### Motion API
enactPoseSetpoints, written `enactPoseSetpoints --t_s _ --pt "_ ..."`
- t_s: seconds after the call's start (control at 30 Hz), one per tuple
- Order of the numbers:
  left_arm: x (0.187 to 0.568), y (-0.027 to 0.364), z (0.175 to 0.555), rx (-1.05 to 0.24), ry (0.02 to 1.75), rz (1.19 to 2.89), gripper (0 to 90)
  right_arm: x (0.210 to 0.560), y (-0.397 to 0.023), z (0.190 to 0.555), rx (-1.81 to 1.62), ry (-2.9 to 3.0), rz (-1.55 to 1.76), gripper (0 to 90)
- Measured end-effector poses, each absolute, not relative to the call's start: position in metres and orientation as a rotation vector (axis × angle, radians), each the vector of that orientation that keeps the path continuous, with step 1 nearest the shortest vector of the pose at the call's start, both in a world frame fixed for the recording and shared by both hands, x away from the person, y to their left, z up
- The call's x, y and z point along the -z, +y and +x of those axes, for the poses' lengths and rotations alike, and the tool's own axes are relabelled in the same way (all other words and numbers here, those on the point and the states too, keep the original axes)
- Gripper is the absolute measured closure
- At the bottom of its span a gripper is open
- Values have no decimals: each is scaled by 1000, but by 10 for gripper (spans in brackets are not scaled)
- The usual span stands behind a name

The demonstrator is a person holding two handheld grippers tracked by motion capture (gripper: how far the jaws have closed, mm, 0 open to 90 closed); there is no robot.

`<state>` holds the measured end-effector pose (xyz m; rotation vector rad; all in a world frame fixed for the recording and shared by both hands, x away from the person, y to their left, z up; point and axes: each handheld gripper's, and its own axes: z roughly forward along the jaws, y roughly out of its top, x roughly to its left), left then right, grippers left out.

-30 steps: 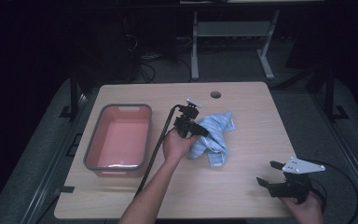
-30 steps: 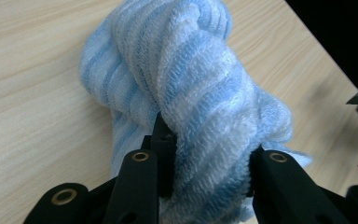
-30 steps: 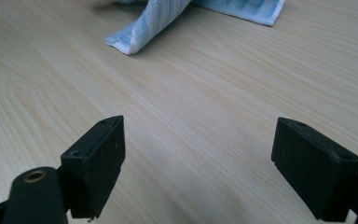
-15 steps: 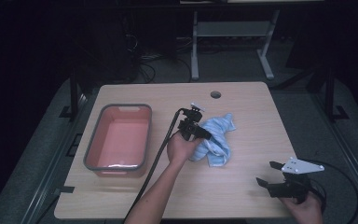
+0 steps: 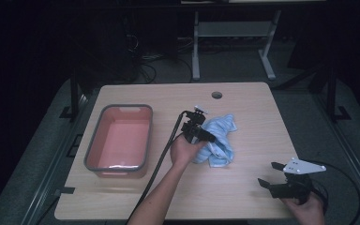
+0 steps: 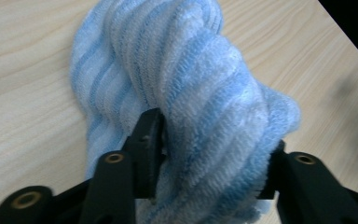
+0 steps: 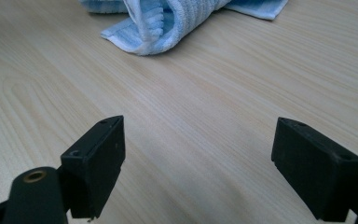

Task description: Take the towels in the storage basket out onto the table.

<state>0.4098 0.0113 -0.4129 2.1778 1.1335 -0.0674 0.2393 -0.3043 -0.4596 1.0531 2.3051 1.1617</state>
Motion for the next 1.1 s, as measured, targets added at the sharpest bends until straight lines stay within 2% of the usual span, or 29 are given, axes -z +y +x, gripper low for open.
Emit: enactPoseSetpoints --t_s 0.33,0.5,1.1 --pt "404 16 406 60 1106 2184 366 459 -305 239 -1160 2303 1057 168" --pt "403 19 404 70 1101 2181 325 460 -306 239 -1160 2299 1059 168" --pt "389 30 396 46 1071 2165 267 460 -302 240 -1149 2307 1066 168"
